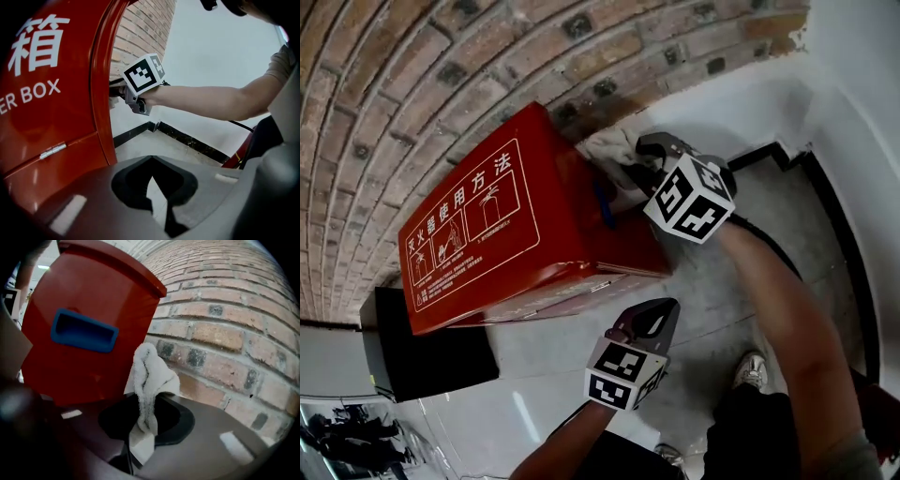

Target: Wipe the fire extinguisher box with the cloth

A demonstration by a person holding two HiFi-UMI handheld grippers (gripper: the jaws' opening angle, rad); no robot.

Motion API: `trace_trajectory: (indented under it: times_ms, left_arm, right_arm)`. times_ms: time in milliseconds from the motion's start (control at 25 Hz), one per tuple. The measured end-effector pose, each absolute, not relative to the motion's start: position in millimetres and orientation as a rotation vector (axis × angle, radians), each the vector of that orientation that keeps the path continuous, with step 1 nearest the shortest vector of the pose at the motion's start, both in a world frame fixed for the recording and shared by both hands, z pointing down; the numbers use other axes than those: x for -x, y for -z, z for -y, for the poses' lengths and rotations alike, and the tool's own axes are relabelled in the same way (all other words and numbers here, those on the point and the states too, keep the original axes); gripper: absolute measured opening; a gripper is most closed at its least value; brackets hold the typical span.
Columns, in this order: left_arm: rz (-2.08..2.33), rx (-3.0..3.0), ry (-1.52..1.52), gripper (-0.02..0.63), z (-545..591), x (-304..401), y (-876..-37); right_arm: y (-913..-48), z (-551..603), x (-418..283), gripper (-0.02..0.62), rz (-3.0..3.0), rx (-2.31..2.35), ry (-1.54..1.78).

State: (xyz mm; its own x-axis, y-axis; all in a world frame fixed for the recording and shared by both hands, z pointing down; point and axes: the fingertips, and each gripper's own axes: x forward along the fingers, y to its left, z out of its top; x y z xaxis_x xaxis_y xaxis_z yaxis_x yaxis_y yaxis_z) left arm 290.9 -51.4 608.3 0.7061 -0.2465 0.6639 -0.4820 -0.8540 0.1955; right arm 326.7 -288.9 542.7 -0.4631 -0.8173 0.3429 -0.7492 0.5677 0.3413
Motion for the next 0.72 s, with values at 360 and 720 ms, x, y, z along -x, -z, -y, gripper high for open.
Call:
trace_trajectory:
  times_ms: [360, 720]
  left_arm:
    - [0.575, -2.594, -0.9, 0.002, 54, -287, -625]
    - [0.535, -2.62, -0.921, 0.002, 27, -287, -628]
  right_arm:
    - [-571, 241, -290, 0.094, 2.566, -0.99, 0.168]
    - [-578, 149, -276, 0.092, 2.658, -0.78, 0.114]
